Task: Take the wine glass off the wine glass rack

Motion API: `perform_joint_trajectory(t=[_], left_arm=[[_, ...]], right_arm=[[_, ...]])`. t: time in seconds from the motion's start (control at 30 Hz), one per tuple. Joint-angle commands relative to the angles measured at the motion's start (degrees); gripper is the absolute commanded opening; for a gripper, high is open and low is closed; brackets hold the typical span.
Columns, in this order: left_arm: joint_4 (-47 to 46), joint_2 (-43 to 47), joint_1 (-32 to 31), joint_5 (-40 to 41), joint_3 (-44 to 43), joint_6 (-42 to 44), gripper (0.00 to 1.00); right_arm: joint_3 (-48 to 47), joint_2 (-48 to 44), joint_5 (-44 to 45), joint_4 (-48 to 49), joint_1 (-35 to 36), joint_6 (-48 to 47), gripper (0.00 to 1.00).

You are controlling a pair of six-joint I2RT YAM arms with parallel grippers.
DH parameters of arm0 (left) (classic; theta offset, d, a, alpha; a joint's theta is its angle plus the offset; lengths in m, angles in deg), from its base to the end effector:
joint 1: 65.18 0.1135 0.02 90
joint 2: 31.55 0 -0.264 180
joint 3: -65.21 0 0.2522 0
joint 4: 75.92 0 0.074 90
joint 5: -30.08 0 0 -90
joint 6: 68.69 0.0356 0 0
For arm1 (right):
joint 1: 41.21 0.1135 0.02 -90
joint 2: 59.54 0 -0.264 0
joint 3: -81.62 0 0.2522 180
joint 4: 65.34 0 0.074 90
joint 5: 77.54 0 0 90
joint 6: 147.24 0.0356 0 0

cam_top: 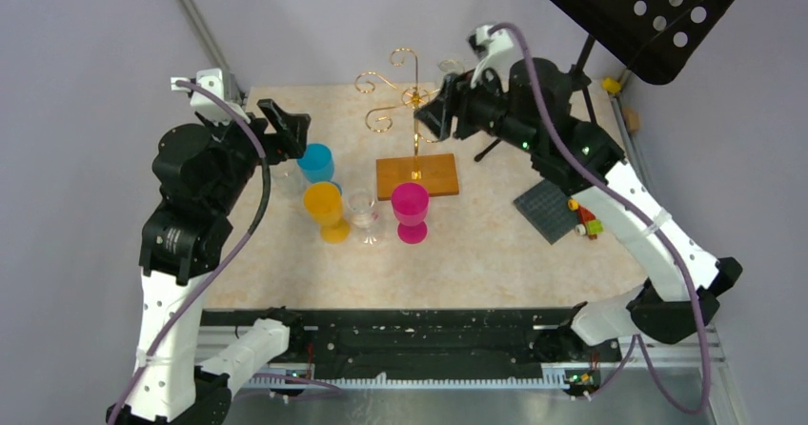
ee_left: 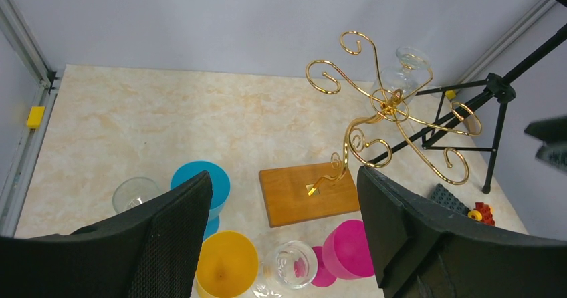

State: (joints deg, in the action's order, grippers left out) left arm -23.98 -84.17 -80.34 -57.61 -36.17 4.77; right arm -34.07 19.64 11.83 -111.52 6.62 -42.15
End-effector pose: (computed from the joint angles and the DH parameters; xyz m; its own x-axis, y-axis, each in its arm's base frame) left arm 0.1310 -0.0340 0.5068 -0.1147 -0.2636 -0.9578 0.1980 0.9387 -0.2821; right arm 0.1885 0.2087 0.5044 -0.3037 0.0525 -0.9513 -0.6932 0.6728 0.2584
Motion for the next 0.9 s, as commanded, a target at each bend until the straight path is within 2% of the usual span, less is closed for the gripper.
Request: perform_joint_trajectory(t=[0.0, 0.1, 0.2, 0.27, 0.47, 0.7, 0.87], left_arm=[[-2.6, 0.6, -0.1, -1.6, 0.3, -0.1, 0.83], [-3.0, 0.8, -0.1, -2.0, 0.9, -0.5, 0.83], [-3.8, 0.9, -0.1, -4.2, 2.0, -1.3, 0.83], [-4.2, 0.8, -0.1, -5.0, 2.6, -1.8, 0.83], [-5.5, 0.4, -0.1, -7.2, 4.0, -2.9, 0.83], [-5.7, 0.2, -0.1, -7.3, 4.5, -3.2, 0.82], [-5.9, 0.4, -0.1, -7.0, 4.9, -3.0, 0.82]], right_arm=[[-3.2, 2.1, -3.7, 6.2, -9.9, 9.2, 0.54], [-2.8, 4.2, -5.3, 8.6, -16.3, 15.9, 0.49], [-1.0, 6.2, -5.8, 11.6, -22.5, 22.9, 0.32], [1.0, 7.2, -6.0, 13.7, -26.6, 26.5, 0.27], [1.5, 12.3, -5.8, 15.4, -30.4, 31.9, 0.28], [3.0, 15.1, -7.6, 19.4, -30.4, 34.5, 0.36], [2.7, 17.0, -10.4, 21.4, -30.4, 36.2, 0.31]])
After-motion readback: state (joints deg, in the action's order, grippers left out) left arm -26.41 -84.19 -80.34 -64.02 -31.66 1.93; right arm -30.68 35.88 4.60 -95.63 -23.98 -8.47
